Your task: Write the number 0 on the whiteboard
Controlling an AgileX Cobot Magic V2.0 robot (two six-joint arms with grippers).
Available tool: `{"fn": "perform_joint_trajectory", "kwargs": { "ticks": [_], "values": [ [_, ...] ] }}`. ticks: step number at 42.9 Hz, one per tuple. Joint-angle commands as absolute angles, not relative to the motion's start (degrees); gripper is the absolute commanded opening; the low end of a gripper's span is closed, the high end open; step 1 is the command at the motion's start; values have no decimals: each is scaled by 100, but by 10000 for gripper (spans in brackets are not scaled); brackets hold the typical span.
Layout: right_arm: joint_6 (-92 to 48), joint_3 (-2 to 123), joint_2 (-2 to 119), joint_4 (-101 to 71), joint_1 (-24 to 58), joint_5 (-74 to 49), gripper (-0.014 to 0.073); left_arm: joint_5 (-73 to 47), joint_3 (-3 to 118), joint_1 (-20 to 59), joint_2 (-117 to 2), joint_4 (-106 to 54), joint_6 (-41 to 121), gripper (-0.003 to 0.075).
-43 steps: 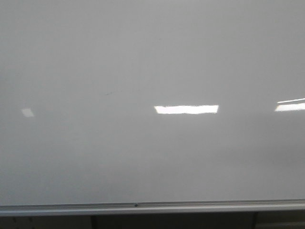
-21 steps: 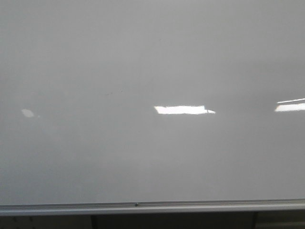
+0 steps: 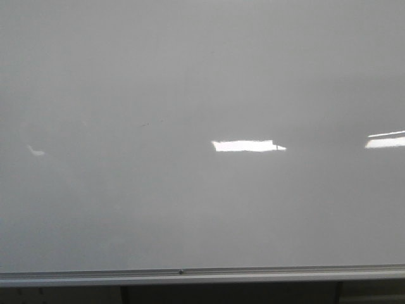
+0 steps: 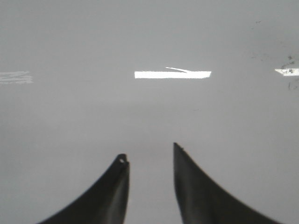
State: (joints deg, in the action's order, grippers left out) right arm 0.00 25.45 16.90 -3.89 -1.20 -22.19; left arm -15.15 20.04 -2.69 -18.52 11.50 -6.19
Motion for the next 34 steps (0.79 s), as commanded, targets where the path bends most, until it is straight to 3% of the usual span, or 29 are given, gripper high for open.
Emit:
{"fn": "perform_joint_trajectory", "kwargs": {
  "ticks": [1,5,17,34],
  "values": [
    [-43,2760,1794,-329,-106,-1807,524,-985,2085,-274,-1936,1085,-667,699],
    [-43,2760,1794,-329,-106,-1807,584,-1010,2081,-262,-2044,870,-667,671],
    [-43,2760,1794,-334,-106,-1781,580,-517,2312,-262,-3968,644,-667,669],
    [-43,2760,1794,-334,-106,-1781,580,2405,2453,-262,-6923,644,-667,661]
  ]
}}
